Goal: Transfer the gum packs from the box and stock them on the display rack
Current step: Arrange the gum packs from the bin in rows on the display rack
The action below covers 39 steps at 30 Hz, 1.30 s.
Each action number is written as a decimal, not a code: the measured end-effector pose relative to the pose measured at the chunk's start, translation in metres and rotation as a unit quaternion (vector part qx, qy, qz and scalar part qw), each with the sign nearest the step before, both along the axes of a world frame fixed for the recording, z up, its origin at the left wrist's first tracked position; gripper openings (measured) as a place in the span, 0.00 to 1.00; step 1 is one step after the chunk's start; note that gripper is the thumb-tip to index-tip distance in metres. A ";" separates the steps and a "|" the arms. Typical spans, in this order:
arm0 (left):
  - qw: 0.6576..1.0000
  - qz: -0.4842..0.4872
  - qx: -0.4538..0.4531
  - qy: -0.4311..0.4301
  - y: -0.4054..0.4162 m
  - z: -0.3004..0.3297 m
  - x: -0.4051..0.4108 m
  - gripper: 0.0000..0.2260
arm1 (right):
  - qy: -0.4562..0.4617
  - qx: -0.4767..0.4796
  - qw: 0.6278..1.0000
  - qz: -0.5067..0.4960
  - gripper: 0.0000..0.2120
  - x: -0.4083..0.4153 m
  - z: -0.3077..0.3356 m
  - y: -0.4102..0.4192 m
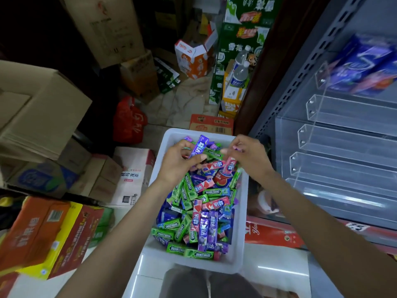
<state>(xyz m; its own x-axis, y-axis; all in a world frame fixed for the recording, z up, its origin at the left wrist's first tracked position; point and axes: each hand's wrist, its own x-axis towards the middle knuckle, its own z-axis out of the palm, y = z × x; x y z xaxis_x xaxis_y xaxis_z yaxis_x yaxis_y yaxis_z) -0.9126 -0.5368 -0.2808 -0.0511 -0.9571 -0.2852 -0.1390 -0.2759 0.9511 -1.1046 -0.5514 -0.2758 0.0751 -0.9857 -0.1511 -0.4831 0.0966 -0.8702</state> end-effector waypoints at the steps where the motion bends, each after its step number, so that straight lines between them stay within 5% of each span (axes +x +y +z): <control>1: 1.000 0.000 0.003 0.015 0.002 0.007 -0.006 0.09 | -0.054 -0.003 0.998 -0.025 0.09 -0.006 0.010 0.002; 7: 0.998 -0.048 -0.050 -0.006 0.011 0.045 -0.073 0.04 | -0.322 0.116 0.936 -0.083 0.10 -0.067 0.058 0.016; 12: 0.995 -0.049 -0.083 -0.029 0.014 0.064 -0.132 0.07 | -0.396 0.092 0.911 -0.065 0.07 -0.126 0.080 0.029; 17: 0.991 -0.043 -0.116 -0.041 0.026 0.075 -0.175 0.11 | -0.344 0.054 0.937 -0.038 0.05 -0.170 0.084 0.048; 24: 0.994 -0.048 -0.078 -0.056 0.039 0.075 -0.202 0.05 | -0.251 0.020 0.967 -0.034 0.17 -0.206 0.081 0.078; 30: 0.994 -0.076 -0.055 -0.062 0.050 0.065 -0.205 0.04 | -0.096 0.001 0.995 -0.010 0.11 -0.210 0.079 0.097; 39: 0.989 -0.063 -0.041 -0.129 0.065 0.039 -0.203 0.07 | 0.027 -0.026 0.995 -0.092 0.12 -0.205 0.035 0.115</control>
<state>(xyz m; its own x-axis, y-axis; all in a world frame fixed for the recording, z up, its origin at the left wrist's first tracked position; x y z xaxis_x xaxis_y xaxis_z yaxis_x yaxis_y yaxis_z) -1.1159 -0.4719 -0.2421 -0.1079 -0.9681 -0.2261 -0.4077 -0.1643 0.8982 -1.3100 -0.4360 -0.2404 -0.1132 -0.9886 -0.0994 -0.5070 0.1435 -0.8499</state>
